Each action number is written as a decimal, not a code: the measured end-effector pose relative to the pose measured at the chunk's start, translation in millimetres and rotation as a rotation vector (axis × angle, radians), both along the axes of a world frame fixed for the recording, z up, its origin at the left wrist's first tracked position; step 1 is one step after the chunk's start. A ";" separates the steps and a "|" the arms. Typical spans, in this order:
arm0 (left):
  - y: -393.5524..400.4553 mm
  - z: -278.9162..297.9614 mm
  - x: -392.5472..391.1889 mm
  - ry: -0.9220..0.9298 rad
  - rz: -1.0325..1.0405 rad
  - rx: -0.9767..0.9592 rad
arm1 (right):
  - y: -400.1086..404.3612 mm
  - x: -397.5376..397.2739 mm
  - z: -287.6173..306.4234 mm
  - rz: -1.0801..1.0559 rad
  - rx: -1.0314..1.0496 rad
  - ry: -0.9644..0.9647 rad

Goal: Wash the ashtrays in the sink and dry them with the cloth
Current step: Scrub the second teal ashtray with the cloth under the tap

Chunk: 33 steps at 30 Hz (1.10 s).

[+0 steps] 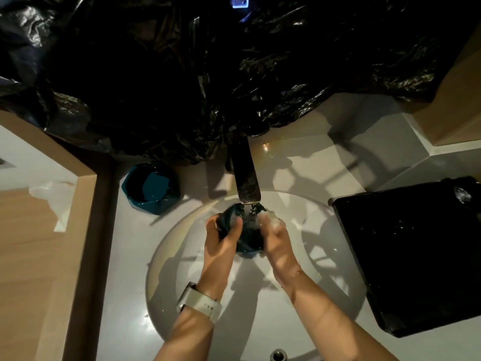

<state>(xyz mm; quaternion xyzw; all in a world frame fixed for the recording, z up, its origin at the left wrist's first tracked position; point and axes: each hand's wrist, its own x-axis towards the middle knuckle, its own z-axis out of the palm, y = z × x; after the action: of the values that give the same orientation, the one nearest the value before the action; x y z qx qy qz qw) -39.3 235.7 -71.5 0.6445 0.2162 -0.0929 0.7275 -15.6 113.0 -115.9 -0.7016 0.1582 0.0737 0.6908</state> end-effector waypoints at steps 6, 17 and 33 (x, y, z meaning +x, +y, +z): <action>21.6 6.1 26.8 0.202 -0.221 -0.062 | -25.7 25.6 -1.6 0.298 -0.175 0.166; -16.0 -7.7 3.9 0.020 0.179 -0.052 | 20.7 -44.7 -1.6 -0.096 0.098 0.128; 19.5 -16.7 -6.5 0.031 -0.243 -0.194 | 5.5 -12.9 16.7 -0.099 0.063 -0.002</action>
<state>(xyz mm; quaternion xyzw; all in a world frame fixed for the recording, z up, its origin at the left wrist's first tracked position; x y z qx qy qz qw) -45.8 255.2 -88.2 0.5911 0.1376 -0.2105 0.7664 -28.5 118.6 -99.2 -0.6708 0.1896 0.0438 0.7157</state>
